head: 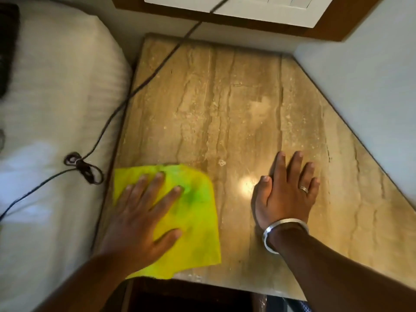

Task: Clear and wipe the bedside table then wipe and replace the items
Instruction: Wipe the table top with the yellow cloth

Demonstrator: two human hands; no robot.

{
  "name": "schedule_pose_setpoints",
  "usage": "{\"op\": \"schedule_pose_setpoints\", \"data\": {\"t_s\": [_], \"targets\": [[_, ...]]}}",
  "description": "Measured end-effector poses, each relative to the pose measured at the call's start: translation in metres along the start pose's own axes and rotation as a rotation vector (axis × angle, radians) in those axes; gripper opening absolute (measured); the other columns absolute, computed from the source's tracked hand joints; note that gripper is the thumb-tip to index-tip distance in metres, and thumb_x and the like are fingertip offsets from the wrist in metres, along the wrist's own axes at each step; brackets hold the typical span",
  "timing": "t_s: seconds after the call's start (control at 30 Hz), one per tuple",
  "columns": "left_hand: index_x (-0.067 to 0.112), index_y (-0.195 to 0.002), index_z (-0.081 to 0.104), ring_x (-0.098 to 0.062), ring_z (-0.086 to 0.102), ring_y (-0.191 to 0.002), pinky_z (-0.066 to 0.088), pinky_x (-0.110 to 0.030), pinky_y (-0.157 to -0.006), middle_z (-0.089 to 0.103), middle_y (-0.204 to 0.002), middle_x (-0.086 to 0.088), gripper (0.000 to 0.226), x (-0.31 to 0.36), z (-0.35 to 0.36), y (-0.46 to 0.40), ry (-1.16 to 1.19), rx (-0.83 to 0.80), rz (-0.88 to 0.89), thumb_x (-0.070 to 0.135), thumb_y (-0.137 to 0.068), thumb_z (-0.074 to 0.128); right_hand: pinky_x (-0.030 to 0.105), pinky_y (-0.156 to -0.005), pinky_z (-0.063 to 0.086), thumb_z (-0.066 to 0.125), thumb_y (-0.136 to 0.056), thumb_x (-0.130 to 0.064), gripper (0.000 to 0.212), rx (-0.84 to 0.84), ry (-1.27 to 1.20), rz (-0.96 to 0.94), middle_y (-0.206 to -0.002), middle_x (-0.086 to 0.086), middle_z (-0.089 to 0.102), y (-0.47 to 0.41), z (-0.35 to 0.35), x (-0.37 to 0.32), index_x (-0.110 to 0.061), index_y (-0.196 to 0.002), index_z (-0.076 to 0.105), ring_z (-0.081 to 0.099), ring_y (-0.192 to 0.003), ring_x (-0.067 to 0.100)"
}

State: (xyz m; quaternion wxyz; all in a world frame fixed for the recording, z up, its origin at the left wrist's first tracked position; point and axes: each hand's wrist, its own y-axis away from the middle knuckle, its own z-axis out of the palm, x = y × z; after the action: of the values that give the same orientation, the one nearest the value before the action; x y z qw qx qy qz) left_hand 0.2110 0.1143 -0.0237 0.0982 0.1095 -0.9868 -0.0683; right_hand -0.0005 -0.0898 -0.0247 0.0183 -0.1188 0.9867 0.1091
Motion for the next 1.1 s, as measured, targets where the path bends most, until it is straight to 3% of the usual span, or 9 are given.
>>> {"op": "schedule_pose_setpoints", "data": {"t_s": [0.1,0.27,0.37,0.53,0.6,0.67,0.77,0.93,1.1], "targets": [[0.024,-0.154,0.034,-0.048,0.025,-0.145,0.025,-0.061,-0.113,0.023,-0.163,-0.019,0.084,-0.018,-0.002,-0.017,0.008,-0.007,-0.192,0.075,-0.087,0.033,0.053,-0.115,0.004,0.022,-0.089,-0.044,0.064,-0.01,-0.003,-0.006,-0.159,0.01,0.006,0.0,0.0,0.0,-0.022,-0.149,0.016,0.002,-0.144,0.037],[0.025,-0.156,0.025,-0.048,0.021,-0.146,0.019,-0.059,-0.116,0.021,-0.162,-0.024,0.085,-0.028,-0.018,-0.198,-0.002,0.119,-0.419,0.075,-0.087,0.024,0.052,-0.116,0.003,0.022,-0.087,-0.044,0.066,-0.014,-0.033,0.006,-0.159,0.009,0.005,-0.001,-0.001,-0.001,-0.024,-0.149,0.015,0.001,-0.145,0.035],[0.03,-0.157,0.02,-0.043,0.012,-0.151,0.011,-0.055,-0.12,0.014,-0.165,-0.019,0.082,-0.004,-0.026,-0.272,-0.004,0.099,-0.389,0.074,-0.088,0.025,0.052,-0.115,0.004,0.02,-0.087,-0.045,0.065,0.001,-0.025,-0.003,-0.159,0.01,0.009,0.0,-0.001,-0.002,-0.023,-0.149,0.019,0.004,-0.144,0.036],[0.035,-0.156,0.024,-0.038,0.018,-0.151,0.016,-0.053,-0.12,0.017,-0.166,-0.012,0.08,-0.003,-0.015,-0.182,-0.085,0.057,0.085,0.076,-0.088,0.029,0.053,-0.115,0.004,0.02,-0.087,-0.045,0.066,-0.004,-0.048,-0.012,-0.159,0.01,0.008,0.0,-0.002,0.0,-0.023,-0.149,0.017,0.003,-0.145,0.036],[0.032,-0.156,0.028,-0.04,0.02,-0.15,0.02,-0.056,-0.118,0.018,-0.166,-0.013,0.081,-0.02,-0.01,-0.112,-0.036,0.059,0.022,0.076,-0.088,0.031,0.053,-0.115,0.004,0.019,-0.088,-0.046,0.065,-0.009,-0.047,-0.016,-0.159,0.01,0.006,0.001,-0.003,0.0,-0.023,-0.149,0.016,0.002,-0.145,0.036],[0.028,-0.156,0.028,-0.043,0.018,-0.149,0.017,-0.057,-0.117,0.017,-0.165,-0.016,0.084,-0.03,-0.009,-0.067,0.027,0.043,-0.173,0.076,-0.087,0.032,0.053,-0.116,0.004,0.017,-0.088,-0.046,0.065,-0.021,-0.05,-0.017,-0.159,0.01,0.005,0.0,-0.003,-0.001,-0.023,-0.149,0.015,0.001,-0.145,0.036],[0.027,-0.157,0.024,-0.046,0.017,-0.148,0.015,-0.059,-0.117,0.017,-0.164,-0.02,0.086,-0.025,-0.005,-0.085,0.022,0.028,-0.374,0.075,-0.087,0.029,0.054,-0.115,0.004,0.018,-0.089,-0.048,0.065,-0.028,-0.035,-0.022,-0.159,0.01,0.004,0.0,-0.001,0.002,-0.023,-0.149,0.013,0.001,-0.144,0.037],[0.028,-0.157,0.023,-0.046,0.017,-0.148,0.013,-0.057,-0.119,0.017,-0.163,-0.022,0.083,0.007,-0.011,-0.188,-0.025,0.09,-0.345,0.074,-0.087,0.022,0.052,-0.115,0.002,0.016,-0.088,-0.051,0.067,0.001,-0.07,-0.028,-0.159,0.009,0.005,-0.001,0.002,0.002,-0.024,-0.149,0.015,0.0,-0.145,0.035],[0.019,-0.157,0.026,-0.046,0.015,-0.149,0.011,-0.059,-0.119,0.017,-0.163,-0.024,0.082,0.077,0.008,-0.148,0.055,0.096,-0.157,0.063,-0.087,0.027,0.053,-0.115,0.004,0.009,-0.087,-0.052,0.068,0.012,-0.205,-0.051,-0.159,0.008,0.012,-0.002,-0.006,0.006,-0.022,-0.147,0.026,0.005,-0.145,0.034]]}}
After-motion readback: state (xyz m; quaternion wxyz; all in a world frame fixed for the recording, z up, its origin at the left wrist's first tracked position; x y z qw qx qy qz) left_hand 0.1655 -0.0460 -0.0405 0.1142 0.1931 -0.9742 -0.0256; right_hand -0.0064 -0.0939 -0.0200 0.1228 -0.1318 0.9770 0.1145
